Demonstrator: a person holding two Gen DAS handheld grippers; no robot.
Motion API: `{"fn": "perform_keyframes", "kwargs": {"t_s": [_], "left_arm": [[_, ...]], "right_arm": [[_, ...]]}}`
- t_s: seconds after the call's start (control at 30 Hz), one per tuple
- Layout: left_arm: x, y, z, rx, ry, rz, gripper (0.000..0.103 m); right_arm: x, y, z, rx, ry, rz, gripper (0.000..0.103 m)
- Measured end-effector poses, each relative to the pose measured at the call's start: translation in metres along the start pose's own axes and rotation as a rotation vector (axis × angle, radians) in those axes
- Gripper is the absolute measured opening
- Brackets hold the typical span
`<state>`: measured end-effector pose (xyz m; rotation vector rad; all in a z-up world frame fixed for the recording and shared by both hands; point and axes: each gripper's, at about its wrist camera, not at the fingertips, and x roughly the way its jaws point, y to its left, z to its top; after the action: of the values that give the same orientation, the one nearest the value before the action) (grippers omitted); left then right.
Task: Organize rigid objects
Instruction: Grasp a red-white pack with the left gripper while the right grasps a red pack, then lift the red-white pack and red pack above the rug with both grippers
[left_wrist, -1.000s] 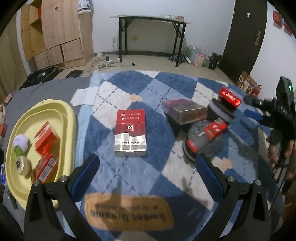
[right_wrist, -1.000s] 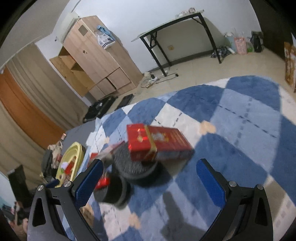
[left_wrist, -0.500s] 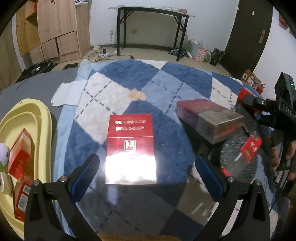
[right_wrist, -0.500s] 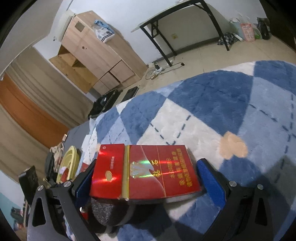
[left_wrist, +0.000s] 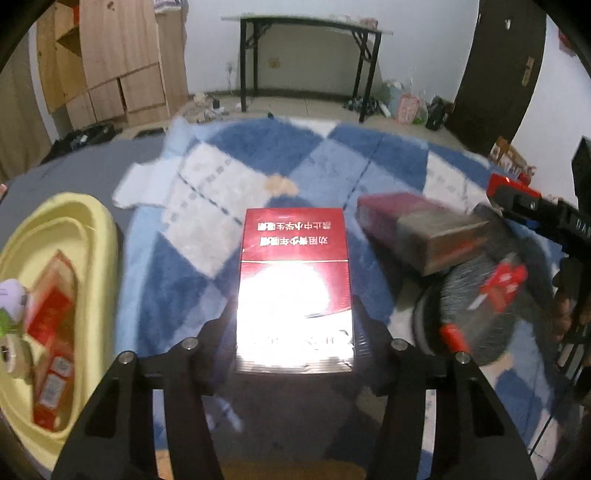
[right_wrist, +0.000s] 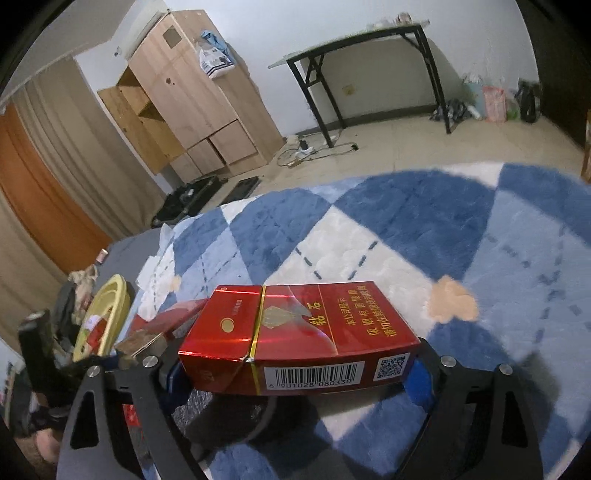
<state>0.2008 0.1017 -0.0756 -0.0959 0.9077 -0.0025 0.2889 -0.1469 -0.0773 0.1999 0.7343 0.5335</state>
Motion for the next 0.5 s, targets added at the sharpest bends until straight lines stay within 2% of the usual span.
{"fn": "perform_keyframes", "kwargs": {"t_s": [0.13,0.27,0.4,0.5], "left_arm": [[-0.052,0.005,0.006,-0.04,-0.062,-0.008,0.057],[-0.114,-0.002,0.006,-0.053,-0.127,-0.009,0.057],[-0.161,-0.015,-0.007,-0.04,-0.145,0.022,0.057],[-0.186,-0.027,-0.025,-0.029,-0.151,0.017,0.057]], "right_arm": [[-0.054,0.015,-0.004,-0.022,-0.086,-0.048,0.09],[-0.128,0.036,-0.023,-0.065,-0.168,-0.111,0.09],[-0.197,0.058,-0.05,-0.111,-0.195,-0.157,0.09],[-0.238,0.073,-0.073,-0.133,-0.2,-0.158,0.09]]}}
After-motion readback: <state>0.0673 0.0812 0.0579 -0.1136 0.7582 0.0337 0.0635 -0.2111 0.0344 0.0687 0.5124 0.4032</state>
